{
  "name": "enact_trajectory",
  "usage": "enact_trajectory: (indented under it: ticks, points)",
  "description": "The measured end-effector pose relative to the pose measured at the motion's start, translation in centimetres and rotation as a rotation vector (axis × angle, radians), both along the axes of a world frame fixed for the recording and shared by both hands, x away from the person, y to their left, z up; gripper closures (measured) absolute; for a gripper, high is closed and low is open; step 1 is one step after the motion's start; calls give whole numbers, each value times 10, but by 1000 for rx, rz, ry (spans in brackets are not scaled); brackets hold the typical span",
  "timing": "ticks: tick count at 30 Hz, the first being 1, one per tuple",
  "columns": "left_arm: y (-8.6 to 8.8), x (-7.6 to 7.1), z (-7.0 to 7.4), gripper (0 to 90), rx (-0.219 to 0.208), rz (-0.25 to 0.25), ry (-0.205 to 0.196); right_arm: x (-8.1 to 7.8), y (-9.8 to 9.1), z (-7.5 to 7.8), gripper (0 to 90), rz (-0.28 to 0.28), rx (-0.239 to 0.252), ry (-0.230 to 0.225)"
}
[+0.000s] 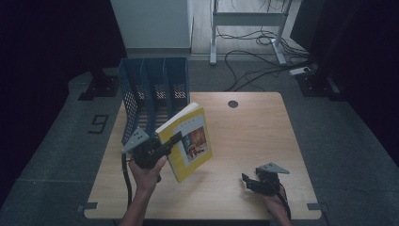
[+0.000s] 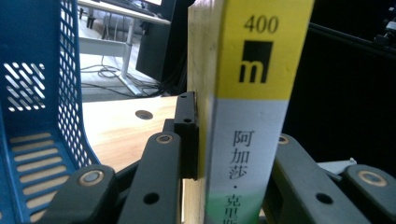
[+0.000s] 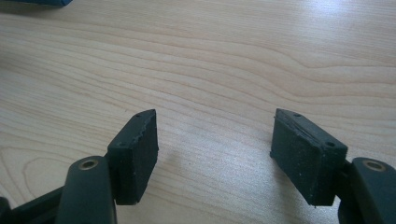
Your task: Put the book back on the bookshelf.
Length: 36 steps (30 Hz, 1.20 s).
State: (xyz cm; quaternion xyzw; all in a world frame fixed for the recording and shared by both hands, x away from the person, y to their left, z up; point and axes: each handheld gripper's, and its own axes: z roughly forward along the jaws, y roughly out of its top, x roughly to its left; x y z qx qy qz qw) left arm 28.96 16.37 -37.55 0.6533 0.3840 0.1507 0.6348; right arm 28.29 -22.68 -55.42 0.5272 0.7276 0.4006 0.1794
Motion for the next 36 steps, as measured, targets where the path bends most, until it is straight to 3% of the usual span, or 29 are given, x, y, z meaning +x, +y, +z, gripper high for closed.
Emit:
enact_trajectory:
  ticks: [12, 27, 36]
  points:
    - [2, 3, 12, 756, 4, 12, -14, 1, 0, 0, 323, -12, 9, 3]
    - [10, 7, 22, 756, -4, 48, -33, 0, 11, 0, 315, -30, -100, -16]
    - [14, 10, 29, 756, -5, 68, -45, 1, 14, 0, 314, -30, -128, -21]
